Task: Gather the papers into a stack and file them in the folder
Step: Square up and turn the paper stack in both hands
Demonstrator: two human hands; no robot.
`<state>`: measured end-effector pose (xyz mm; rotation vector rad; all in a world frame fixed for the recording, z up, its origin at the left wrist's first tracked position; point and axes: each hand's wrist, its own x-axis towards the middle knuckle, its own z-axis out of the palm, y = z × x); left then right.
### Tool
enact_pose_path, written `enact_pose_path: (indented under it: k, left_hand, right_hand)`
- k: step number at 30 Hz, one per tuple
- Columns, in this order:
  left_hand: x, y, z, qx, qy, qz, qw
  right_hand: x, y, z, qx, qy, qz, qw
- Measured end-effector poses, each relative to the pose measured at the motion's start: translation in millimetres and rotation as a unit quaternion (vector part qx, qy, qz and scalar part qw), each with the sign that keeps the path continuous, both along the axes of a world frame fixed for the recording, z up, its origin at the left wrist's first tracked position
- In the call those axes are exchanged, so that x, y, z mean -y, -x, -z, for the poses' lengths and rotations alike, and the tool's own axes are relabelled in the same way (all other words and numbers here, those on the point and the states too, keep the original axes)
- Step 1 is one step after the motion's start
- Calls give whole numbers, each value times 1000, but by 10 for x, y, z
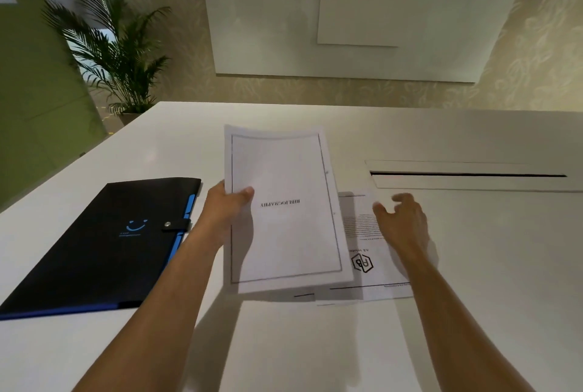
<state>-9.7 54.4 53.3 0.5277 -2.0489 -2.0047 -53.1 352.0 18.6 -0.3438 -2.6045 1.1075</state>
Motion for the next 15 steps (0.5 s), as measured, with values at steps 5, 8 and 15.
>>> enact_pose_path:
  k: [5,8,15]
  left_hand:
    - [45,9,200,188,21,14,982]
    - [-6,31,224,210,21,13,977]
    - [-141,79,141,189,3,42,981]
  right_hand:
    - [-107,-189,66,142,-142,6,980]
    - [-64,-155,88,156,-160,-10,975]
    - [93,-78,55,169,-130,-43,976]
